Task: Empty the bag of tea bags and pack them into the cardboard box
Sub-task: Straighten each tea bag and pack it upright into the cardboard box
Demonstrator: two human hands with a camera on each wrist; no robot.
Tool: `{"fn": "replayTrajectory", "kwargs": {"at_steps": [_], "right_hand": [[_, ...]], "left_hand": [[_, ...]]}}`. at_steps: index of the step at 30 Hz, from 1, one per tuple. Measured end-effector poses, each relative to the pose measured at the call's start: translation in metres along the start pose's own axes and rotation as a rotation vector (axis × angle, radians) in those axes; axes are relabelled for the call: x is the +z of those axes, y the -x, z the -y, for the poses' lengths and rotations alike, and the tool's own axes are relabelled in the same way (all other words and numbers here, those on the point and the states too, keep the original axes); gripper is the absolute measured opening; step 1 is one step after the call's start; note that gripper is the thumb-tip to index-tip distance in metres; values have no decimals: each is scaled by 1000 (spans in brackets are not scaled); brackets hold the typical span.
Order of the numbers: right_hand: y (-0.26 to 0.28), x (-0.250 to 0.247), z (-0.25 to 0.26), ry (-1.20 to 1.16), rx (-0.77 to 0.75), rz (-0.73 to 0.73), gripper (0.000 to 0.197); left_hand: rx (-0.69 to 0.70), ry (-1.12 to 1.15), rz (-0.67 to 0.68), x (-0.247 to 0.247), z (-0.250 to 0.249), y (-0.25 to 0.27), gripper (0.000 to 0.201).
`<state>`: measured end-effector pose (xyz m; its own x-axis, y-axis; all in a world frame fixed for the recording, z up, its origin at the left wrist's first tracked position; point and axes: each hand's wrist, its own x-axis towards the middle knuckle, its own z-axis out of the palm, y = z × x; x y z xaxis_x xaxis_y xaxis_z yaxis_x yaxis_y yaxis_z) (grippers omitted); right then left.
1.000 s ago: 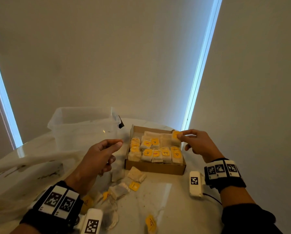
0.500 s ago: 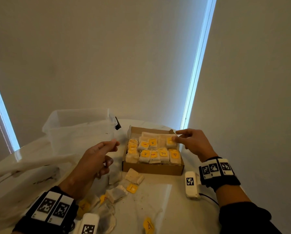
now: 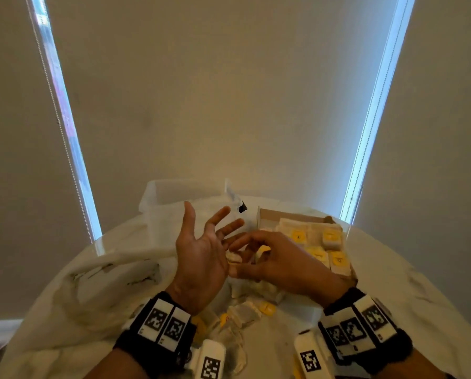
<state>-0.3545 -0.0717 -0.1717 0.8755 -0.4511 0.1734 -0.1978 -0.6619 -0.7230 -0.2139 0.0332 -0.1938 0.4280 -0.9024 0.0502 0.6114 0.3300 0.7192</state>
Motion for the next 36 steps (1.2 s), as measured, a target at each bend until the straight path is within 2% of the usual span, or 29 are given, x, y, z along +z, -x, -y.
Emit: {"fn": "replayTrajectory", "kwargs": {"at_steps": [8, 10, 14, 16, 19, 23, 27, 29, 32, 33, 36], "right_hand": [[-2, -3, -6, -183, 75, -207, 22], [0, -4, -6, -233, 76, -260, 21], [2, -8, -11, -431, 121, -347, 22], [3, -10, -13, -487, 129, -370, 20], [5, -10, -15, -524, 127, -366, 17], [5, -9, -14, -579, 122, -399, 14], [4, -10, -15, -550, 192, -354, 14], [3, -10, -15, -472, 222, -352, 12], [4, -13, -17, -352, 189, -272, 37], [4, -14, -18, -334, 173, -240, 39], [6, -16, -20, -359, 165, -226, 25]], "left_hand": [[-10, 84, 64, -2, 1, -5, 90], [-13, 8, 46, 2, 0, -5, 80], [58, -343, -13, 2, 6, -10, 38], [70, -409, -5, -2, 11, -12, 32], [82, -406, -14, -6, 12, -13, 33], [128, -456, -128, -10, 11, -14, 34], [179, -477, -184, -16, 10, -17, 36], [193, -499, -167, -18, 10, -17, 34], [182, -578, -68, -15, 11, -13, 33], [179, -594, -42, -14, 11, -12, 34], [191, -598, -26, -12, 10, -12, 36]]}}
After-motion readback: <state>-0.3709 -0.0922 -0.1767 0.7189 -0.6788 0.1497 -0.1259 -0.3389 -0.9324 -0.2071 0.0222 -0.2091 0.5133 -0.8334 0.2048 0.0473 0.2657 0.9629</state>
